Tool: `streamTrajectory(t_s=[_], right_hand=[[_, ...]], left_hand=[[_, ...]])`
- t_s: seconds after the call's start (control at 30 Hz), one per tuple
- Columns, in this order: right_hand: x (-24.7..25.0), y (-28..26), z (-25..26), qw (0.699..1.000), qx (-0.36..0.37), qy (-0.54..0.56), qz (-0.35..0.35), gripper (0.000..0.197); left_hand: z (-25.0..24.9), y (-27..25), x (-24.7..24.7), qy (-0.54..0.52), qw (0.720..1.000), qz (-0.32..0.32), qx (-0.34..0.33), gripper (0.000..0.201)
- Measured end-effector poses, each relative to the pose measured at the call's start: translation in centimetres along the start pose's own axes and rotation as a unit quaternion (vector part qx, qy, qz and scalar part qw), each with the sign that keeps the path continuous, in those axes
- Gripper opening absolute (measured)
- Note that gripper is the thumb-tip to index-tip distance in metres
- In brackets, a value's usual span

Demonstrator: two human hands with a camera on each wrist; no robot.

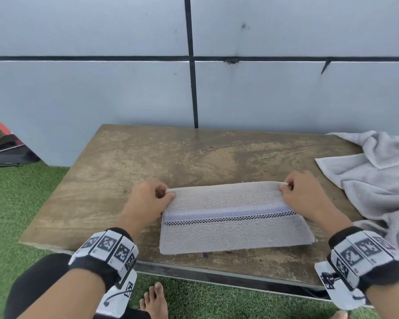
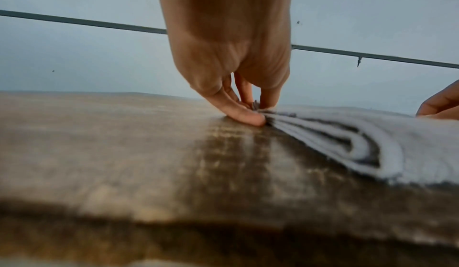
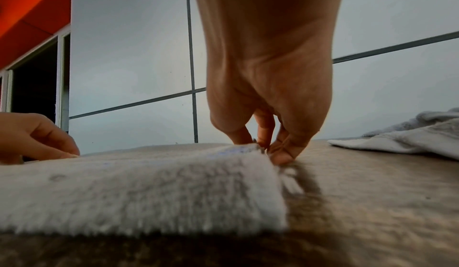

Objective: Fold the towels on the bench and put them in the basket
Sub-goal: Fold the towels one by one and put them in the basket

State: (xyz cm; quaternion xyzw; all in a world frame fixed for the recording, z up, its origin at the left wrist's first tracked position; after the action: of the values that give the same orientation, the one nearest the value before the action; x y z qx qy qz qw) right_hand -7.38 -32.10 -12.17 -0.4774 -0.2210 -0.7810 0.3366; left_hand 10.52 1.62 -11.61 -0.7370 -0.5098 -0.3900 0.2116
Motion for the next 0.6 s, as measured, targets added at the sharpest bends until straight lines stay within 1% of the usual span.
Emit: streamTrajectory(t_s=[0.07,0.13,0.2,0.27,0.33,0.4,0.47,0.5,0.53,0.6], right_hand=[[0.3,-0.3,0.5,1.0,-0.01,-0.009,0.017,0.013],[1.2,-0.7,0.9,0.999,-0.023,-0.01,0.022,0.012],[2.7,-0.9,1.4,1.0,-0.029,0.014,0.0,0.012],[4.9,-1.1,2.1,0.998,-0.014,0.045,-0.039,0.009],[7.4,-1.3,2.8,0.993,0.01,0.073,-0.089,0.009],[9.9,-1.7,3.3,0.982,0.036,0.116,-0.147,0.004],[11.7,-2.6,3.5,0.967,0.056,0.156,-0.192,0.002],[12.3,-3.1,3.5,0.96,0.066,0.173,-0.208,0.004],[12.5,-3.6,3.3,0.955,0.079,0.183,-0.22,0.006],[11.9,-4.6,2.5,0.953,0.1,0.182,-0.221,0.012]], left_hand=[[-0.4,0.2,0.0,0.042,0.998,0.043,0.011,0.013],[-1.3,0.3,0.3,0.055,0.996,0.075,0.012,0.015],[-2.6,0.6,1.2,0.074,0.994,0.075,-0.013,0.017],[-4.2,1.1,2.9,0.091,0.993,0.047,-0.05,0.019],[-5.8,1.5,5.0,0.074,0.994,0.005,-0.074,0.015],[-7.2,1.5,7.4,0.009,0.993,-0.067,-0.096,0.013],[-8.0,0.8,9.6,-0.053,0.978,-0.153,-0.134,0.011],[-8.2,0.2,10.2,-0.075,0.968,-0.179,-0.16,0.013],[-8.2,-0.5,10.4,-0.089,0.961,-0.186,-0.183,0.015],[-7.5,-2.2,9.7,-0.083,0.962,-0.168,-0.201,0.018]])
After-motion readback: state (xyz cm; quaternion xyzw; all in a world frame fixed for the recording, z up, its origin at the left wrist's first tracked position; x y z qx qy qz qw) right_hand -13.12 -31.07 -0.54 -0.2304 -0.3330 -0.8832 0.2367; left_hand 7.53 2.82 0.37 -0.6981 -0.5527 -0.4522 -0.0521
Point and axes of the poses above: each hand's wrist, its own y-axis towards the middle knuckle, its own x-axis out of the back of the hand, z = x × y, the point moved 5 cm from there along y, towards the middle knuckle, and after that the axes turned 9 degrees about -z, right-handed, at the moved point
